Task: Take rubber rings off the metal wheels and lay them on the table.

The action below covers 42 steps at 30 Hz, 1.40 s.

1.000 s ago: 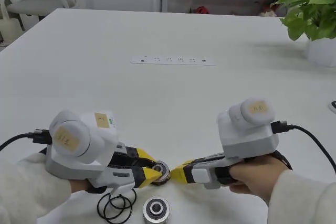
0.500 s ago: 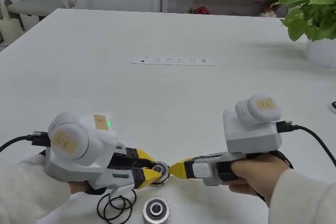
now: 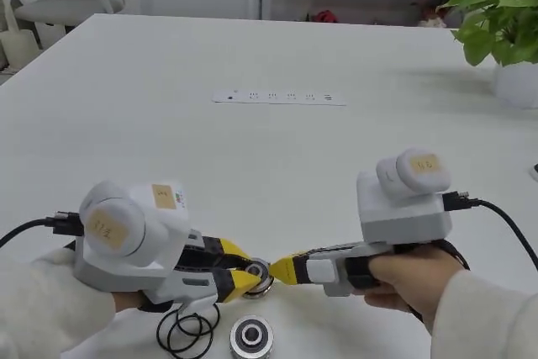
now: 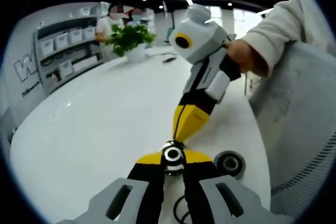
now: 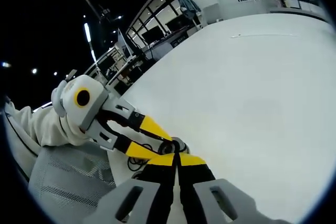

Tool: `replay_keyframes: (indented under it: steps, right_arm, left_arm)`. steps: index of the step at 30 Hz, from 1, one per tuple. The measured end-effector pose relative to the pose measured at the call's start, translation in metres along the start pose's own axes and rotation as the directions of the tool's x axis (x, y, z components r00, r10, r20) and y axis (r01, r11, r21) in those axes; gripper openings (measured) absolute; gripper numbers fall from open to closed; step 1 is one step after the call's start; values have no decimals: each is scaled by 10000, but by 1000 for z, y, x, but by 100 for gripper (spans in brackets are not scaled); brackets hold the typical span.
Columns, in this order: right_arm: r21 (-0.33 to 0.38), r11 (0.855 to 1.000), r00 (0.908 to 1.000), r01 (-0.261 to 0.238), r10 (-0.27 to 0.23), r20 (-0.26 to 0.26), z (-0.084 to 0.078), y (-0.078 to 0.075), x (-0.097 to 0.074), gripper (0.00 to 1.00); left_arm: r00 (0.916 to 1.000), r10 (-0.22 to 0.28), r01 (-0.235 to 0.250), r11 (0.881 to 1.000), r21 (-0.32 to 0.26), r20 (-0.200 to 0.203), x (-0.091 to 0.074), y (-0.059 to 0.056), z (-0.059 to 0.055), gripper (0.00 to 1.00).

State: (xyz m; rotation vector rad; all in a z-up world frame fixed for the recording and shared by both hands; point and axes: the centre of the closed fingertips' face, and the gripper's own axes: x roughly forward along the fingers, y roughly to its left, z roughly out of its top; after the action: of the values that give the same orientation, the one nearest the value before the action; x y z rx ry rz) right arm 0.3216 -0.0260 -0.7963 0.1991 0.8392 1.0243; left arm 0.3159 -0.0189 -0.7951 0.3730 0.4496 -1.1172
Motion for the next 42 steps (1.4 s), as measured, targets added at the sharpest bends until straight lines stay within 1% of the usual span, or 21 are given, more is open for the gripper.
replay_keyframes:
  steps: [11,31,42]
  right_arm:
    - [-67,10000,10000,-63,63,16,1,3,1,0]
    - [-247,9990,9992,-367,370,131,4,10,2,0]
    - [-146,9987,9984,-491,495,258,6,11,1,0]
  left_arm:
    - [10000,29,-29,10000,-1,3,0,0,0,13]
    - [10000,48,-48,10000,-14,3,0,0,1,13]
    - [10000,63,-63,10000,-56,22,0,0,1,14]
